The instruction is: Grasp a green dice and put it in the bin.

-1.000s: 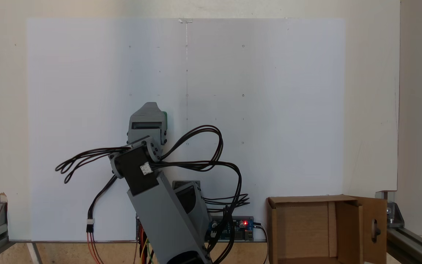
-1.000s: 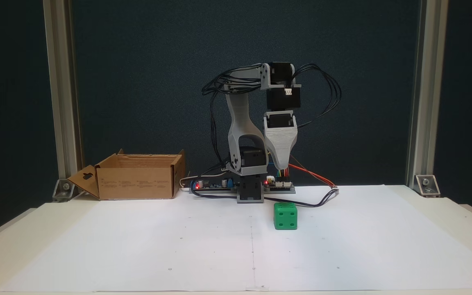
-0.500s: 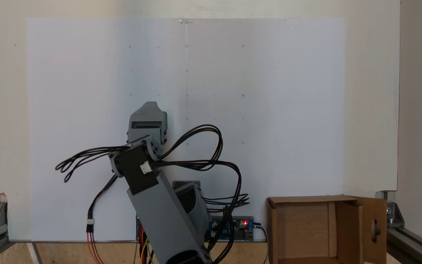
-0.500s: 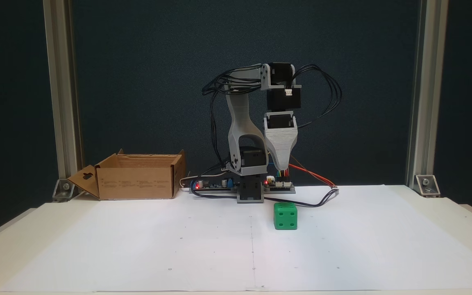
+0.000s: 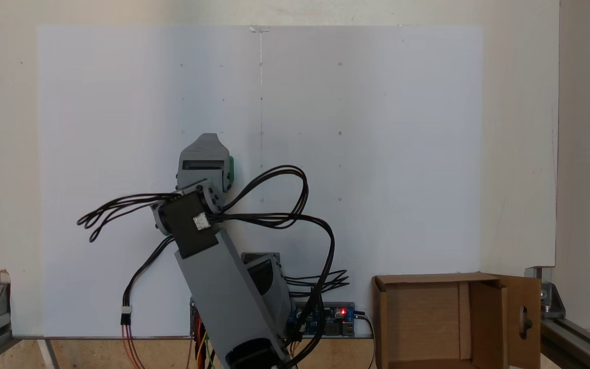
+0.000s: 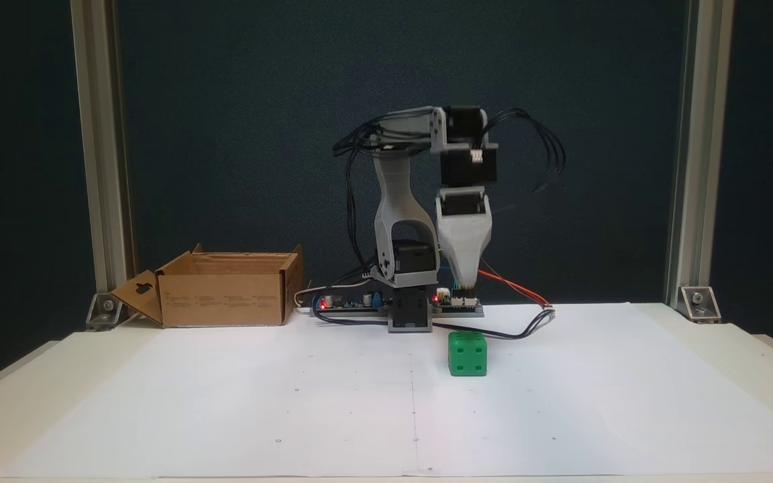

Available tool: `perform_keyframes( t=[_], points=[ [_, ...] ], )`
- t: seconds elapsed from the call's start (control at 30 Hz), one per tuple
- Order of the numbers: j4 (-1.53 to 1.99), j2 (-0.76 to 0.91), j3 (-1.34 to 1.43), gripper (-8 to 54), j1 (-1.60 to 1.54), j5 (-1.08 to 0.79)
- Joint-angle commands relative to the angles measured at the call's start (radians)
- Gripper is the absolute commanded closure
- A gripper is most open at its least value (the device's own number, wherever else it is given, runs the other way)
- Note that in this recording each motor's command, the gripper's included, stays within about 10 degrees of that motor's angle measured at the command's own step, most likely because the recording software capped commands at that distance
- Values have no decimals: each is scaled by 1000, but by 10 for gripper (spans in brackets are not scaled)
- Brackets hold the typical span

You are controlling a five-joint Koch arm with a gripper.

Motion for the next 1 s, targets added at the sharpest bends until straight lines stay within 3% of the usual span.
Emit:
perform_keyframes(
  t=[0.0,0.97],
  points=[
    [-69,-2,14,26,2,58],
    [-178,-71,175,12,-21,61]
  ],
)
